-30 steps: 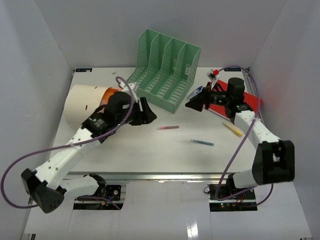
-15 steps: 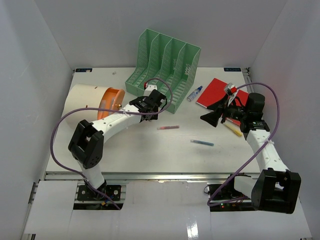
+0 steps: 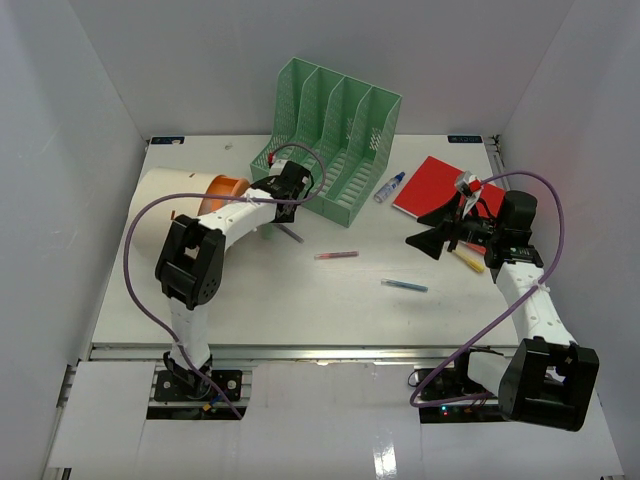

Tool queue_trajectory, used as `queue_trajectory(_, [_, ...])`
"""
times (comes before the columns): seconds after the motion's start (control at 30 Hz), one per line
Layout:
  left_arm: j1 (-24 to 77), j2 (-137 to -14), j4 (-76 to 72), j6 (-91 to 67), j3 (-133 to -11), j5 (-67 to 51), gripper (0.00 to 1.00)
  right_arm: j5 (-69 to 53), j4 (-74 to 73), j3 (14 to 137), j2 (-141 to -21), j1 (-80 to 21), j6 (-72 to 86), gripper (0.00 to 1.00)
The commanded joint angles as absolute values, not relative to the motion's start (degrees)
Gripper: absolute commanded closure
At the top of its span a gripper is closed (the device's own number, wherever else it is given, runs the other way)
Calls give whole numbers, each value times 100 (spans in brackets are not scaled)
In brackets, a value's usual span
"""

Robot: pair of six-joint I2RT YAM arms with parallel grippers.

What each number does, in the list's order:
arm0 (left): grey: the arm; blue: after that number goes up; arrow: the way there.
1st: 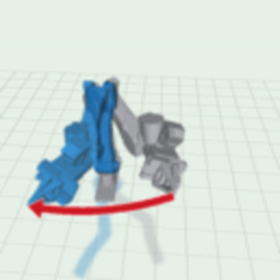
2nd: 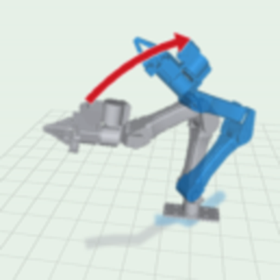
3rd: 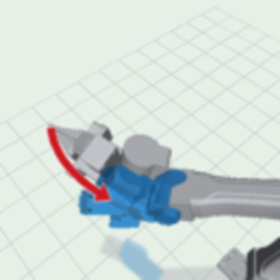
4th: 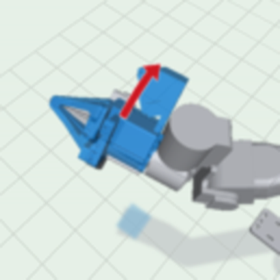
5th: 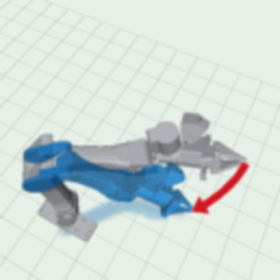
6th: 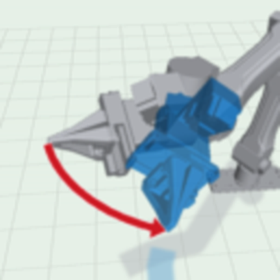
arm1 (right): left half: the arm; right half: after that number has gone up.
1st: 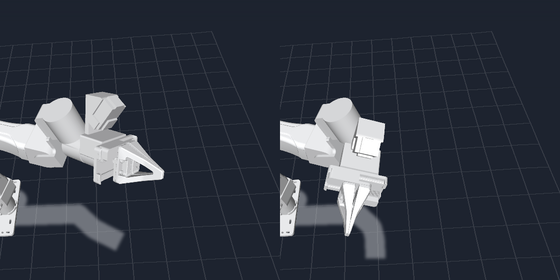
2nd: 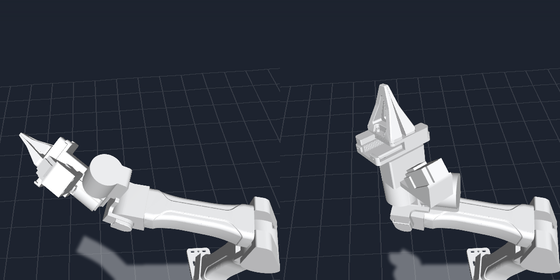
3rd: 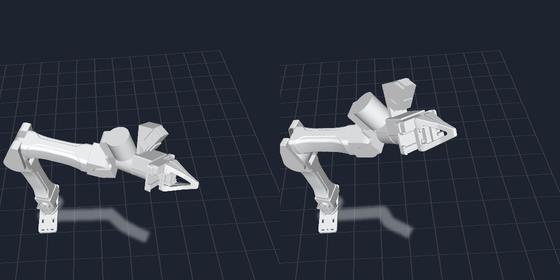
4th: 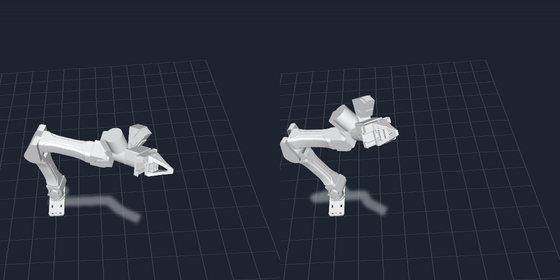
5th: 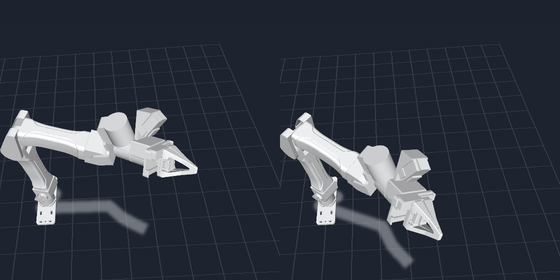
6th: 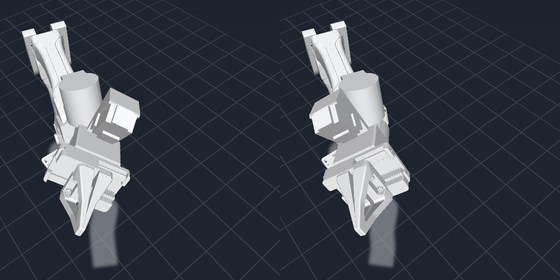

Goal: Organize the desk

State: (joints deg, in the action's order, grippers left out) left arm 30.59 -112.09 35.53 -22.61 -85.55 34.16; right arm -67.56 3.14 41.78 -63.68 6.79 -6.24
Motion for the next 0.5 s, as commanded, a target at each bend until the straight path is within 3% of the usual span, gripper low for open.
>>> queue_trajectory(0.0, [2945, -11289, 3467, -2013, -8899, 3410, 36, -6983, 532, 4184, -6258, 716, -659, 13])
queue_trajectory(0.47, [2630, -11786, 3404, -1964, -8798, 3092, 37, -7115, 545, 4201, -6372, 771, -598, 13])
